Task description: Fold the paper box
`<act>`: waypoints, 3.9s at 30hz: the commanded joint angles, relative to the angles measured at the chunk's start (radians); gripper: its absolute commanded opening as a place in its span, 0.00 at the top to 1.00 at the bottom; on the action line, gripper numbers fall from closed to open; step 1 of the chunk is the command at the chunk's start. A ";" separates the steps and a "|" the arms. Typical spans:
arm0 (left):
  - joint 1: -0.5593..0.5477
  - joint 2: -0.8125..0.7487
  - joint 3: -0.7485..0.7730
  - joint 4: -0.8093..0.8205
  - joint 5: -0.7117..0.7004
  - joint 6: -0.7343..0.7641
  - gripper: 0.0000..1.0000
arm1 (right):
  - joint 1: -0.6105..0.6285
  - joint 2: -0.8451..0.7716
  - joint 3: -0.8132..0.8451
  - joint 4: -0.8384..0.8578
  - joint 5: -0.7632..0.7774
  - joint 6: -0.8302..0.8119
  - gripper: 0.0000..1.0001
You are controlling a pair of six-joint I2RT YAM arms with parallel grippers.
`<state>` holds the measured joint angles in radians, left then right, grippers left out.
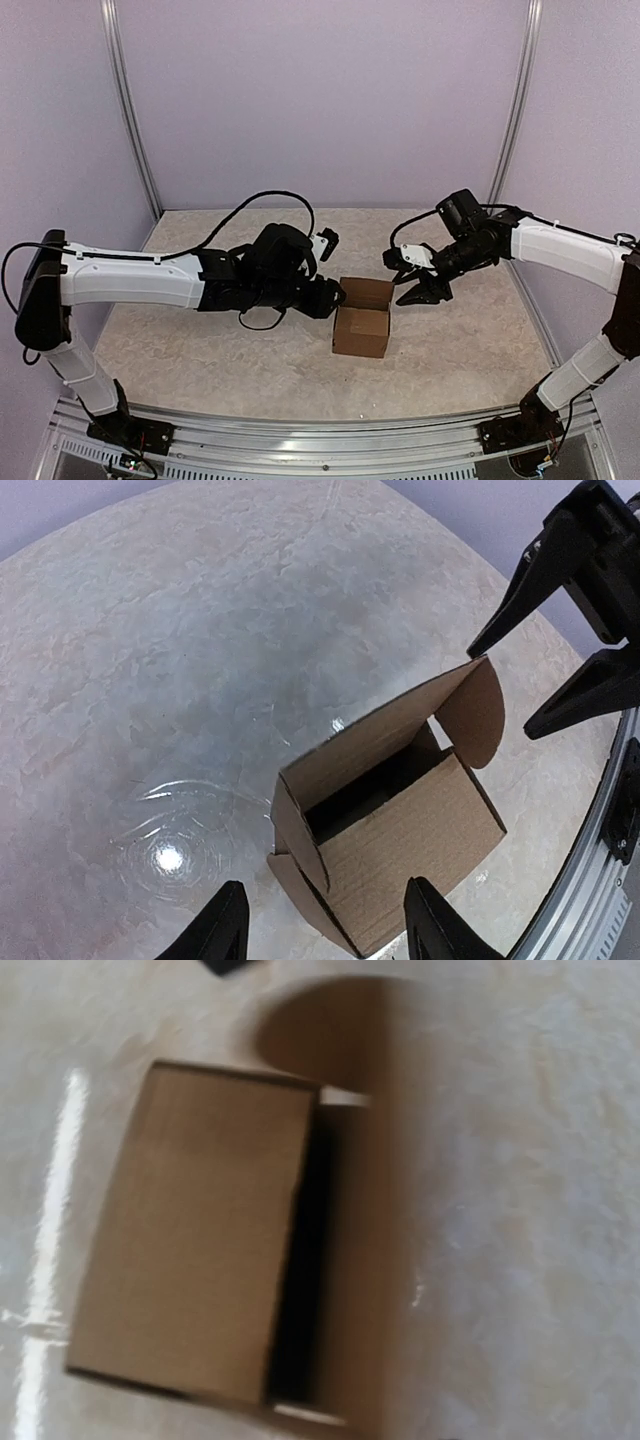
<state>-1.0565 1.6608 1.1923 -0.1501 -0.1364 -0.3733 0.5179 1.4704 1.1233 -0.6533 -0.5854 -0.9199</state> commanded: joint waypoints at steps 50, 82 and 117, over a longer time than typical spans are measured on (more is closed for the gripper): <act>-0.074 -0.006 -0.277 0.176 0.023 -0.138 0.49 | -0.220 0.086 0.083 0.051 -0.072 0.075 0.54; -0.004 -0.045 -0.057 -0.039 -0.026 -0.162 0.39 | -0.193 0.293 0.142 0.196 0.091 0.427 0.57; 0.020 0.161 0.113 -0.122 0.151 -0.009 0.43 | -0.134 0.429 0.183 -0.080 0.149 -0.445 0.50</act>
<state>-1.0313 1.8603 1.3285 -0.2783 0.0216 -0.4088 0.3511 1.8511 1.2869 -0.7036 -0.4450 -1.2675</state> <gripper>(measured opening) 0.568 0.503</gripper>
